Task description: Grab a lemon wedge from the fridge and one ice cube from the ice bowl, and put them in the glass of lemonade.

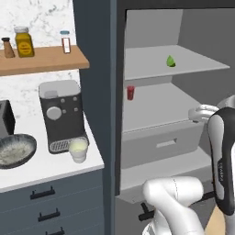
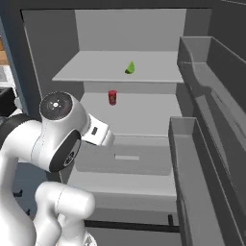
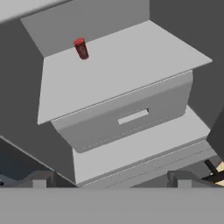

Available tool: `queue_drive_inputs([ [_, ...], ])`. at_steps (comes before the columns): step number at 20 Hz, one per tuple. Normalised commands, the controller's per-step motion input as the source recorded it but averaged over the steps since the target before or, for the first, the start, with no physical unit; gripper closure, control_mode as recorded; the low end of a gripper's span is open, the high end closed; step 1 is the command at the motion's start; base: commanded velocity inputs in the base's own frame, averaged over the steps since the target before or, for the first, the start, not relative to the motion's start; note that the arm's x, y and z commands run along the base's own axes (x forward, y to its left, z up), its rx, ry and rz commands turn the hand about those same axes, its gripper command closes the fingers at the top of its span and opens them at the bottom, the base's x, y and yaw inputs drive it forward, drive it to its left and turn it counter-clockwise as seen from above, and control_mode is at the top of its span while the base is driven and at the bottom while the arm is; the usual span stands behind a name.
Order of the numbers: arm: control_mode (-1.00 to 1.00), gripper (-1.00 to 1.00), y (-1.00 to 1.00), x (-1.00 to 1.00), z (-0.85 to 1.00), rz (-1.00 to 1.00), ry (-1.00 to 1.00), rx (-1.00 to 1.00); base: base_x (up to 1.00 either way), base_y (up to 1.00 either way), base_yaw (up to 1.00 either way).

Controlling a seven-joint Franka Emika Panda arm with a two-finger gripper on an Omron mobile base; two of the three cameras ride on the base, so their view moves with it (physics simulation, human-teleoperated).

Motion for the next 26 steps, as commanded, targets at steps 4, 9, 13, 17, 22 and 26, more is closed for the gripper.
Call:
queue_drive_inputs([
  [4,1.0,-1.0,0.0,0.0,0.0,0.0,0.0,0.0,0.85,-0.42,0.16],
  [9,-1.0,-1.0,-0.17,0.06,0.12,0.04,-0.11,0.06,0.09,-0.1,0.02],
  [13,-1.0,-1.0,-0.02,-0.07,0.31,0.01,-0.18,0.11,0.0,0.0,0.0],
  [17,-1.0,-1.0,0.0,-0.28,0.41,0.0,-0.27,0.16,0.0,0.0,0.0],
  [22,-1.0,-1.0,0.42,0.05,0.97,0.0,-0.07,-0.07,0.0,0.0,0.0],
  [26,-1.0,-1.0,0.42,0.16,1.0,0.0,0.0,-0.18,0.0,0.0,0.0],
])
